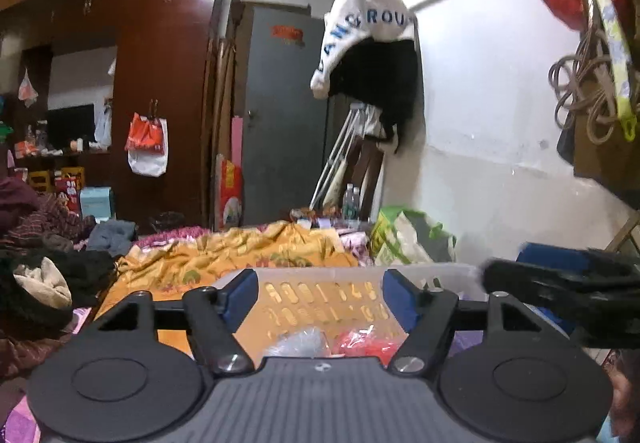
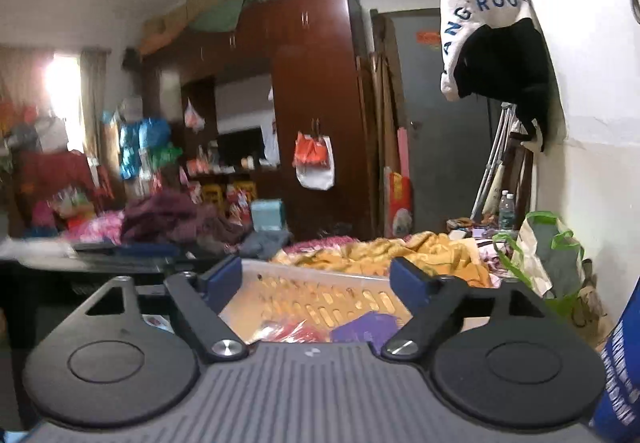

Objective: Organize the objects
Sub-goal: 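Carry both items over the white basket and release them inside, then grasp the white-and-blue box with the left tool while the right grasps the clear-wrapped box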

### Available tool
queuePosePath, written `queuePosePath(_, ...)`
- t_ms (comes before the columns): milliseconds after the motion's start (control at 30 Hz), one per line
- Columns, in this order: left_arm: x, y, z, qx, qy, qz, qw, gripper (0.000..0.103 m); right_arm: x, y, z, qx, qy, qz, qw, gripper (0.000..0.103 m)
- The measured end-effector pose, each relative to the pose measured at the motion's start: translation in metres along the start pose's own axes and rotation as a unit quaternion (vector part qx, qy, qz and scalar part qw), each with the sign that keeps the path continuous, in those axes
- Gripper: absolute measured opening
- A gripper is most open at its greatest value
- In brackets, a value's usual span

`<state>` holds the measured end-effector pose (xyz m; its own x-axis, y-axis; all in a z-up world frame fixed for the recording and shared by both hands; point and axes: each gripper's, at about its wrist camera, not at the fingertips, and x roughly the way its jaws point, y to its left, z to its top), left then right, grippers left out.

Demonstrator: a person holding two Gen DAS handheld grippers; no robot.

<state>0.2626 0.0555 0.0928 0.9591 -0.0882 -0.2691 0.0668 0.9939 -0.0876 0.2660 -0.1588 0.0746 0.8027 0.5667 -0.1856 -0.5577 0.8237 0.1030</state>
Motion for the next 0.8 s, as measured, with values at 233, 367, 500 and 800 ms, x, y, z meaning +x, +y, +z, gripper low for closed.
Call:
queuePosePath(233, -0.065, -0.001, -0.039, -0.019, 0.024, -0.002, 0.9995, 0.092, -0.064, -0.015, -0.008, 0.019, -0.002, 0.014, 1.000, 0.103)
queuePosePath(367, -0.076, -0.011, -0.087, -0.012, 0.074, -0.019, 0.9970, 0.092, -0.082, -0.023, -0.029, 0.013, 0.018, 0.015, 1.000, 0.103)
queuePosePath(500, -0.074, -0.025, -0.116, -0.012, 0.099, -0.041, 0.9942, 0.092, -0.085, -0.027, -0.050, -0.003, 0.028, -0.004, 1.000, 0.103)
queuePosePath(800, -0.063, -0.054, -0.147, 0.024, 0.140, -0.047, 0.9887, 0.092, -0.079, -0.042, -0.063, 0.035, 0.050, 0.004, 0.998, 0.103)
